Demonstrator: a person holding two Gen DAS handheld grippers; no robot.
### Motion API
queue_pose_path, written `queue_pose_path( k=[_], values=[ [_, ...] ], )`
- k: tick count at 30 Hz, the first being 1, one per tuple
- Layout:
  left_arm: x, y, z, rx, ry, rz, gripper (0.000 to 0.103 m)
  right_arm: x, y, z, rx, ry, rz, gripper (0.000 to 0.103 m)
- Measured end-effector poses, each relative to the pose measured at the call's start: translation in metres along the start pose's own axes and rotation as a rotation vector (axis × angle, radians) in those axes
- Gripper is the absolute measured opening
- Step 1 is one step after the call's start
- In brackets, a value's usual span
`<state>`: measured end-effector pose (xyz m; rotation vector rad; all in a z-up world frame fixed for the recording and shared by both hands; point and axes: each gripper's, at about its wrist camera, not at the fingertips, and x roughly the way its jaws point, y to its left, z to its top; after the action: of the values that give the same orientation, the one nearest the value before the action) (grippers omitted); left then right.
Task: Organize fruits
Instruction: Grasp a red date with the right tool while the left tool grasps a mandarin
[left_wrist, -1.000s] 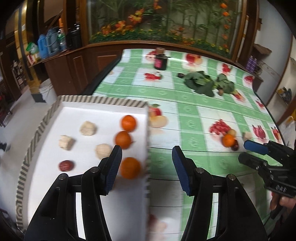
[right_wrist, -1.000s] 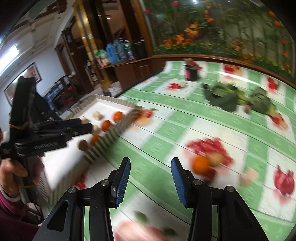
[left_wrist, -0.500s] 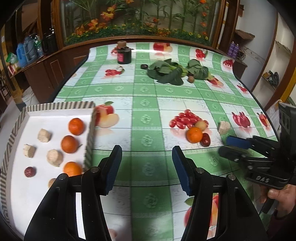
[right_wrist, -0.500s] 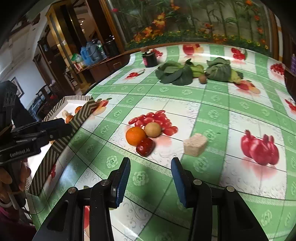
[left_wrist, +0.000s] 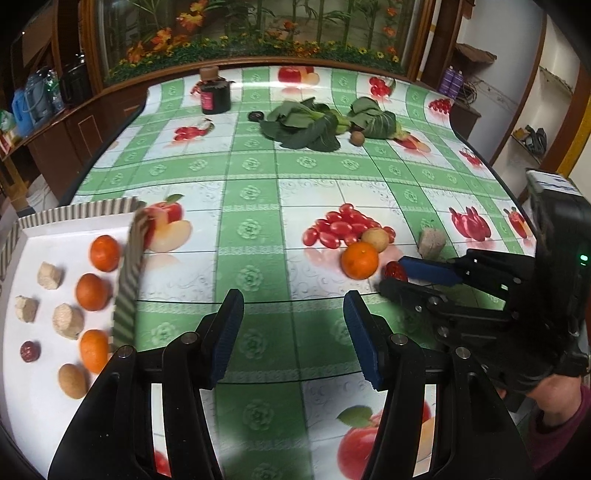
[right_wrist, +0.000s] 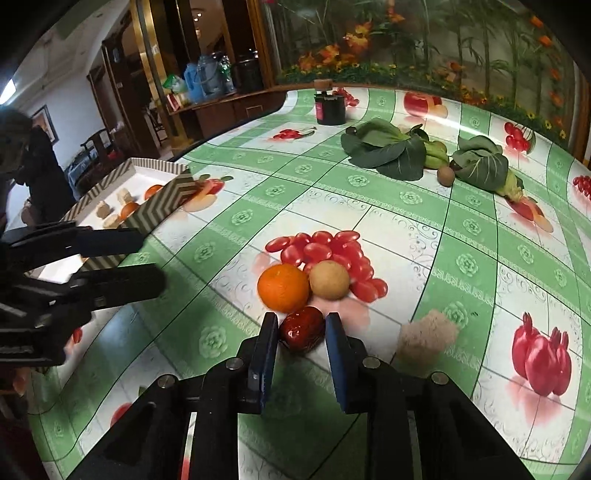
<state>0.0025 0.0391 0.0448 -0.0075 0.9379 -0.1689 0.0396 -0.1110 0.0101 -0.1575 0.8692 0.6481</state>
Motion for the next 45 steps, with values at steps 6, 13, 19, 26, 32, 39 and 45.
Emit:
queue_pose_path(
  k=[6, 13, 19, 26, 32, 39, 45],
  values=[
    [0.018, -0.019, 0.006, 0.031, 0.031, -0.037, 0.056, -0.021, -0.012, -0.008, 0.056, -0.044, -0.007, 0.026],
    [0.038, -0.037, 0.018, 0.074, 0.056, -0.074, 0.056, -0.033, -0.034, -0.016, 0.135, -0.052, -0.025, 0.026],
    [0.054, -0.042, 0.022, 0.095, 0.076, -0.069, 0.056, -0.033, -0.041, -0.018, 0.158, -0.055, 0.001, 0.026],
    [0.060, -0.043, 0.022, 0.097, 0.069, -0.087, 0.044, -0.029, -0.038, -0.019, 0.142, -0.040, 0.015, 0.026],
    [0.058, -0.042, 0.020, 0.095, 0.055, -0.099, 0.029, -0.029, -0.039, -0.019, 0.155, -0.043, 0.030, 0.026],
    [0.036, -0.035, 0.018, 0.088, 0.013, -0.078, 0.029, -0.028, -0.033, -0.018, 0.159, -0.044, 0.052, 0.026],
    [0.010, -0.023, 0.014, 0.086, -0.034, -0.036, 0.029, -0.034, -0.020, -0.011, 0.147, -0.065, 0.083, 0.026]
  ],
)
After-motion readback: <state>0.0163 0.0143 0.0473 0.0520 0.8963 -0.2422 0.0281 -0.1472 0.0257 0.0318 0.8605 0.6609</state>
